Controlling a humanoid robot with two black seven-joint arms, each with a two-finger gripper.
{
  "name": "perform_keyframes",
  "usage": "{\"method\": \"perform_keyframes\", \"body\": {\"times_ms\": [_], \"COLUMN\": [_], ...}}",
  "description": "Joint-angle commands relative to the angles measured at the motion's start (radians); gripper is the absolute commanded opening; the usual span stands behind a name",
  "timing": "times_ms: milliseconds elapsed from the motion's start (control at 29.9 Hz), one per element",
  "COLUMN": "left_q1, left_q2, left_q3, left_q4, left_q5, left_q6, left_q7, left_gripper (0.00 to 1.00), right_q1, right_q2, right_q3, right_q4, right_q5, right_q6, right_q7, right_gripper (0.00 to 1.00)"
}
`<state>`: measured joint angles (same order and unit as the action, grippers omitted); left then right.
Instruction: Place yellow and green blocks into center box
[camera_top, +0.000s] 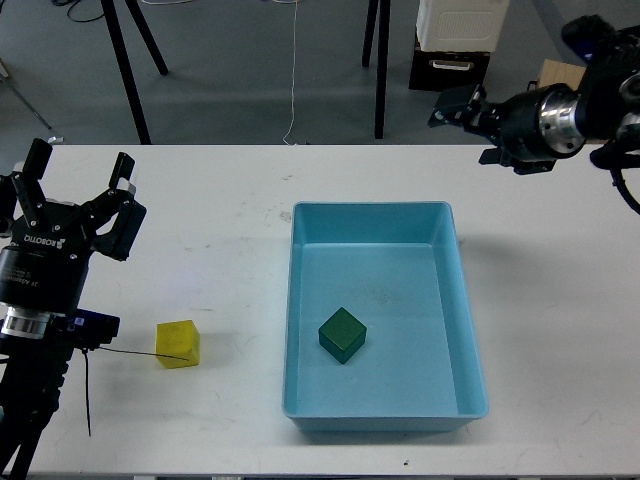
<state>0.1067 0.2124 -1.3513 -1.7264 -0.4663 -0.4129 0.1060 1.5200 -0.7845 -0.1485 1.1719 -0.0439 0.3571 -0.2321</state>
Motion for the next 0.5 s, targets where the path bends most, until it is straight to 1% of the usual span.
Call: {"method": "perform_keyframes", "body": {"times_ms": [0, 67, 134, 201, 301, 368, 435, 468], "left_q1": [-0.002, -0.004, -0.004, -0.005, -0.004, -0.004, -0.005, -0.005], "left_q2": [-0.001, -0.001, 0.001, 0.002, 0.002, 0.004, 0.004, 0.004], "left_q3": [-0.002, 0.0, 0.0, 0.0, 0.0, 0.0, 0.0, -0.002], "left_q4": [0.004, 0.004, 0.004, 0.005, 0.008, 0.008, 0.01, 0.008], "left_q5": [0.001, 0.0, 0.001, 0.001, 0.001, 0.0, 0.002, 0.002], "left_q6": [0.0, 0.002, 0.002, 0.002, 0.006, 0.011, 0.016, 0.016], "left_q7": [-0.002, 0.0, 0.0, 0.0, -0.002, -0.002, -0.002, -0.003], "left_gripper": [1.0, 1.0, 1.0, 1.0, 1.0, 1.0, 1.0, 1.0], "right_q1": [-0.19, -0.283, -0.363, -0.441, -0.604, -0.731, -0.881, -0.95], "right_q2": [-0.036, -0.038, -0.044, -0.044, -0.033, -0.022, -0.003, 0.008], "right_q3": [0.269, 0.384, 0.479, 0.573, 0.746, 0.886, 1.025, 1.087], "right_q4": [-0.057, -0.063, -0.081, -0.103, -0.121, -0.12, -0.106, -0.095], "right_q5": [0.126, 0.197, 0.254, 0.298, 0.372, 0.398, 0.409, 0.415], "right_q6": [0.077, 0.082, 0.089, 0.117, 0.132, 0.132, 0.132, 0.132], "right_q7": [0.002, 0.007, 0.031, 0.079, 0.195, 0.253, 0.278, 0.281], "right_gripper": [1.0, 1.0, 1.0, 1.0, 1.0, 1.0, 1.0, 1.0]}}
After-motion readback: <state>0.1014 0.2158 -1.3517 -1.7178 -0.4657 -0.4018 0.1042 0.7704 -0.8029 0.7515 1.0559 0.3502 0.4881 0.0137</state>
